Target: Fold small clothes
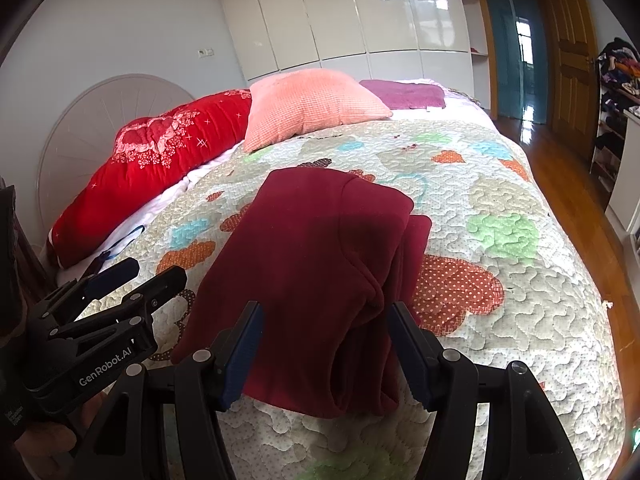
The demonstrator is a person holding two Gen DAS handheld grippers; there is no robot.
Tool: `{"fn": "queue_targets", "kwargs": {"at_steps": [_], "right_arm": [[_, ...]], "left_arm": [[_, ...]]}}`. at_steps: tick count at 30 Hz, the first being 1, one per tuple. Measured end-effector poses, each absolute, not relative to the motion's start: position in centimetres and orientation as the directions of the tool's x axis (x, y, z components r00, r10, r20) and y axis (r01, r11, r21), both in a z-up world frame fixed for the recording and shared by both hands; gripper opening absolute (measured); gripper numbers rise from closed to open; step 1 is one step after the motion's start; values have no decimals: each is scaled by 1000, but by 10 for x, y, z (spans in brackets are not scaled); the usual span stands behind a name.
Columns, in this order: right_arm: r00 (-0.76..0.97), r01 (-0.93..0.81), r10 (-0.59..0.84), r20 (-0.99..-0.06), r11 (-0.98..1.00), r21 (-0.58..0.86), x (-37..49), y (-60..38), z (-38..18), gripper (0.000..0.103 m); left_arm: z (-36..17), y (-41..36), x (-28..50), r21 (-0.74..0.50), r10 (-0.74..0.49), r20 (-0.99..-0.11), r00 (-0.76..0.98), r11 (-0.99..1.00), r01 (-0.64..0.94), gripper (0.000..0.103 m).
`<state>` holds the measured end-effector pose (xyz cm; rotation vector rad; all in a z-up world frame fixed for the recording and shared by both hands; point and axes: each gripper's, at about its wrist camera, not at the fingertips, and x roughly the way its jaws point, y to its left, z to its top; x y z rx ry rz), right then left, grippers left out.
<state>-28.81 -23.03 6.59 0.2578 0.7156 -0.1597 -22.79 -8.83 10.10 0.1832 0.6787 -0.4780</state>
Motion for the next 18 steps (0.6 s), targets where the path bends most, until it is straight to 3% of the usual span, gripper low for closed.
{"fn": "queue_targets", "kwargs": {"at_steps": [18], "right_arm": [[731, 231, -46, -681, 956, 182, -285, -231, 58, 62]], "left_arm": [[97, -89, -229, 5, -358, -649, 671, 880, 475, 67]]}}
